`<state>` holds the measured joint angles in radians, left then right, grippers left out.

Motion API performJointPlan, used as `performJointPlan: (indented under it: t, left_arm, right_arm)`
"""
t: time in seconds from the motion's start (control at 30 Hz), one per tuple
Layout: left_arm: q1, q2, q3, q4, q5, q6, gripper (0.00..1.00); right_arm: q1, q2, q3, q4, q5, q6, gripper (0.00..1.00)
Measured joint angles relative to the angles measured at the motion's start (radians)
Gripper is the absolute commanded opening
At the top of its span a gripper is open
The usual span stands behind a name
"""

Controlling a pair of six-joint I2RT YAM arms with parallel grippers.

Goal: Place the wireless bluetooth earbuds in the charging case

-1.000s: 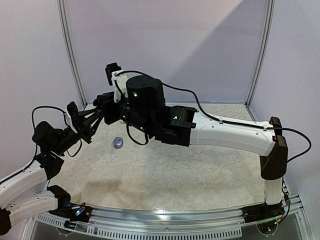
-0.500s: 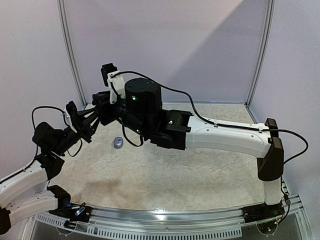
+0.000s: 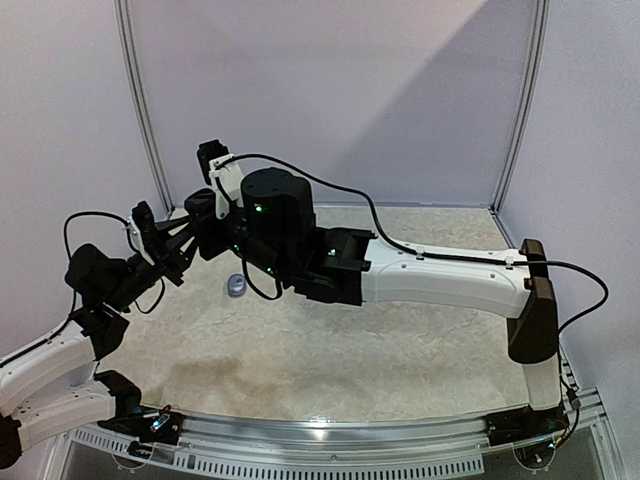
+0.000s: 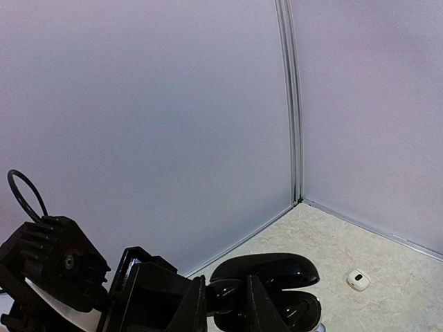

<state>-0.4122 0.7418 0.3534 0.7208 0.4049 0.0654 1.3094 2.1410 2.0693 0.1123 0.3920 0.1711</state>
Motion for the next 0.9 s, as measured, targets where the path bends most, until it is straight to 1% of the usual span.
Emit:
performJointPlan:
  t: [0.47, 0.9]
  left_arm:
    - [0.0, 0.0, 0.0, 0.0, -0.01, -0.014, 0.0]
    - [0.0, 0.005, 0.0, 0.0, -0.01, -0.029, 0.0]
  right_arm:
    - [-0.002, 0.0, 0.0, 0.0, 0.036, -0.005, 0.0]
    - [-0.011, 0.005, 0.0, 0.002, 0.019, 0.0, 0.0]
